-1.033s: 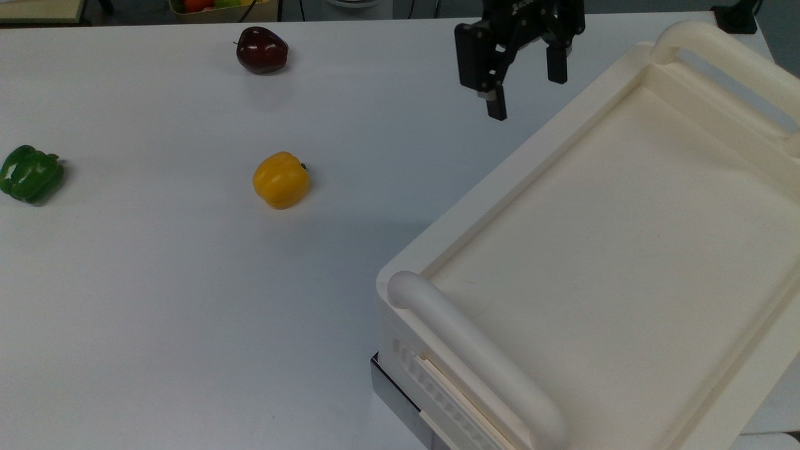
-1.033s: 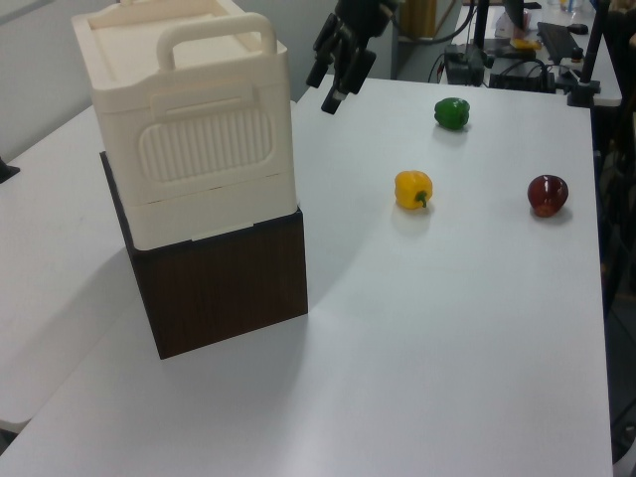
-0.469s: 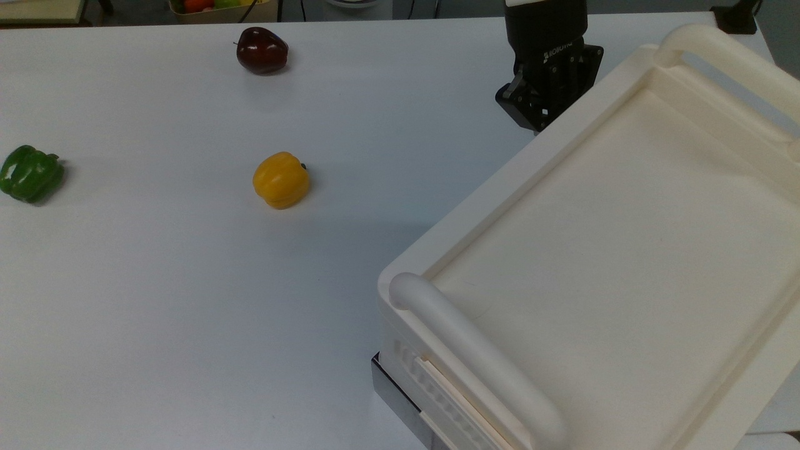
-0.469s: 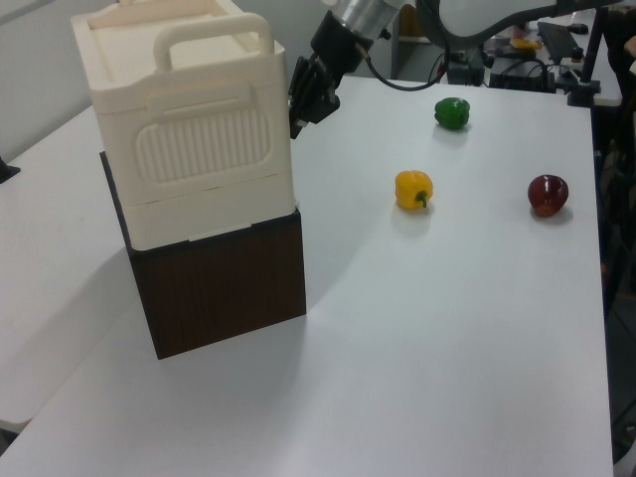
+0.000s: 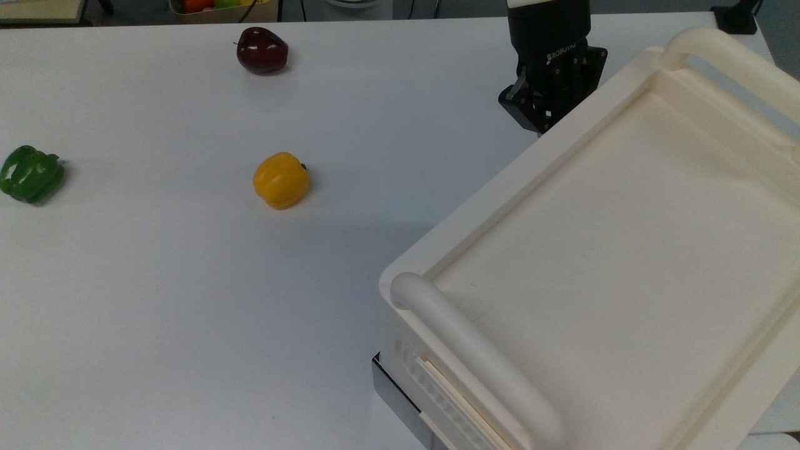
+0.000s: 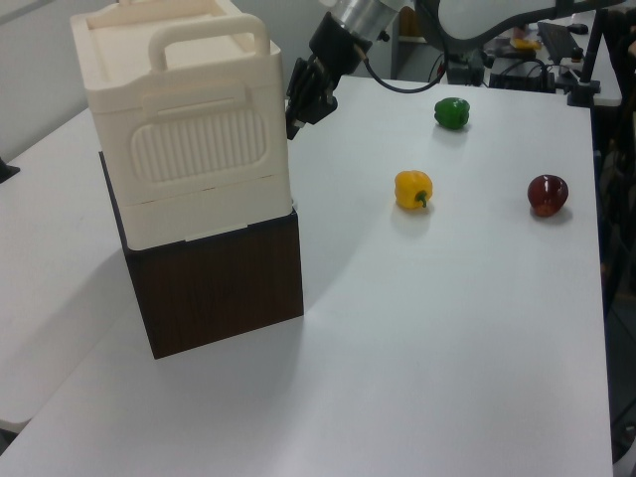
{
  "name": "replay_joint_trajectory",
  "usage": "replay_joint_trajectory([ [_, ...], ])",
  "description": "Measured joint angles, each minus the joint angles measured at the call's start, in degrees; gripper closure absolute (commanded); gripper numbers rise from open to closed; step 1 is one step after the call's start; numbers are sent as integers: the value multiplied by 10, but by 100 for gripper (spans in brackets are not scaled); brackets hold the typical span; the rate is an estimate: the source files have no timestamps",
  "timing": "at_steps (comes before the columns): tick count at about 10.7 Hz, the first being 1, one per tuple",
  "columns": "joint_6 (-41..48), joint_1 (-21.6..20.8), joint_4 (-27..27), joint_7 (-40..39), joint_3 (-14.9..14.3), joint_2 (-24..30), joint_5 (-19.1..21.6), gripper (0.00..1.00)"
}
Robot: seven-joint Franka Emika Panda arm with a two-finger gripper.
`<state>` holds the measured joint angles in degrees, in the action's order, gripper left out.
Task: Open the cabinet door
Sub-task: 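Pull the door edge outward, swinging the cream door open on its hinge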
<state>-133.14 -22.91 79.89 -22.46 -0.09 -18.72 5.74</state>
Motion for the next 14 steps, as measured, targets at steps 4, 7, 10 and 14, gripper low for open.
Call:
replay_joint_trajectory([
  [4, 23, 4, 3, 12, -1, 8, 2, 100],
  [7, 132, 33, 6, 9, -1, 42, 3, 31],
  [10, 258, 79, 6, 7, -27, 76, -2, 0],
  [14, 377, 94, 6, 10, -123, 106, -2, 0],
])
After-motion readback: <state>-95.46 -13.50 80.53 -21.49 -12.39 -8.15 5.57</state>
